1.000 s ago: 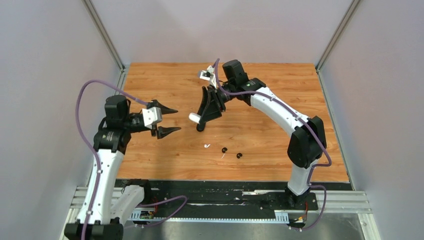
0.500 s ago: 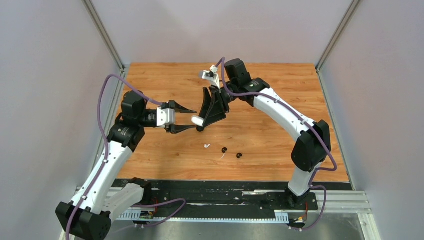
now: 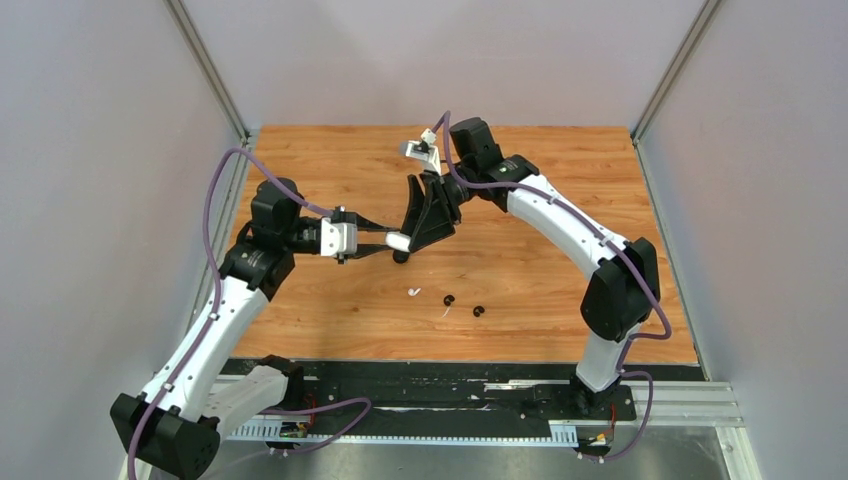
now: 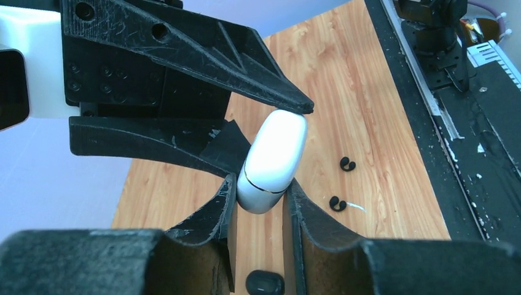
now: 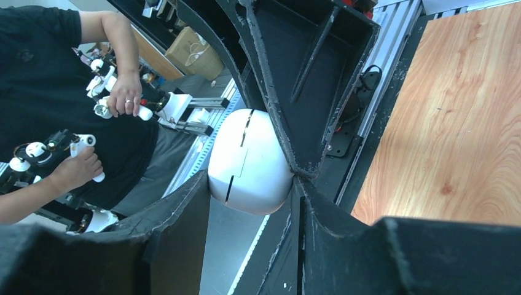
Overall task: Insert the wireless bluetooth earbuds into the charging case
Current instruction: Pick up the charging case at the center of the board, then open the charging case.
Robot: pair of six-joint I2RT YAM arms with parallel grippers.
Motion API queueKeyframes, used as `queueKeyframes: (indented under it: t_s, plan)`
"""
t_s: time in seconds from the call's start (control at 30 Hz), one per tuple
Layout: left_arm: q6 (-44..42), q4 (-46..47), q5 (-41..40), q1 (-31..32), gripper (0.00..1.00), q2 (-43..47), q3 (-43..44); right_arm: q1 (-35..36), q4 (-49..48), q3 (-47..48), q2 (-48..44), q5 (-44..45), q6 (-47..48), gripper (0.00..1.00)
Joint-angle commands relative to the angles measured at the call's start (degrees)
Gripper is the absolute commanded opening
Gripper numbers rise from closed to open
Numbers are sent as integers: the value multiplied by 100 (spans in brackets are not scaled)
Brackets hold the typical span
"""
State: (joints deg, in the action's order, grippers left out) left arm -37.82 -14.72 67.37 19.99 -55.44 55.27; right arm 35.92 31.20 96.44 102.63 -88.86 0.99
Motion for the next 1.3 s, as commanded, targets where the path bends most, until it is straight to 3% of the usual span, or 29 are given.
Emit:
queueKeyframes:
  t_s: [0.0, 0.07, 0.1, 0.17, 0.2, 0.3, 0.4, 0.5, 0.53, 0.57, 0.63, 0.73, 0.83, 0.93, 1.1, 1.27]
  plan:
    - [-207, -73, 72, 100, 8, 27, 294, -34, -132, 241, 185, 159, -59, 35]
    - [-256, -197, 57, 102, 1, 39, 329, -111, -130, 243, 212, 369, -77, 62]
    - [-295, -263, 30, 102, 0, 36, 346, -183, -127, 239, 213, 462, -229, 69]
    - [-301, -478, -9, 102, 0, 15, 382, -370, -130, 254, 186, 675, -290, 96]
    - [-272, -587, -29, 102, 0, -2, 383, -488, -128, 281, 143, 809, -285, 99]
    - [183, -543, -191, 102, 0, -48, 261, -917, -129, 329, -81, 1509, 59, 100]
    - [819, -250, -380, 102, 0, -240, 69, -1223, -114, 252, -478, 2931, 835, 100]
    - [1931, 755, -508, 102, 0, -583, -104, -1212, -151, -26, -980, 3652, 1979, 100]
    - [2676, 1193, -560, 102, 0, -662, -244, -1210, -202, -123, -1097, 3796, 2066, 100]
    - [3044, 1991, -682, 102, 0, -813, -301, -1210, -194, -194, -1152, 3846, 2044, 100]
    - [3861, 2744, -816, 102, 0, -1107, -362, -1217, 33, -261, -1195, 3673, 2048, 100]
    - [4457, 3048, -842, 102, 0, -1494, -155, -1211, 414, -428, -1363, 2996, 2729, 99]
    - [4567, 3014, -856, 110, 0, -1852, 149, -1150, 380, -674, -1524, 2677, 3197, 94]
    - [4409, 2891, -746, 111, 0, -1909, 277, -989, 385, -426, -1348, 2863, 2858, 87]
    - [4003, 2613, -549, 111, 0, -1676, 151, -592, 152, -557, -1284, 3394, 2782, 88]
    - [3723, 2553, -582, 111, 0, -1451, 39, -525, 238, -473, -1071, 3272, 2562, 81]
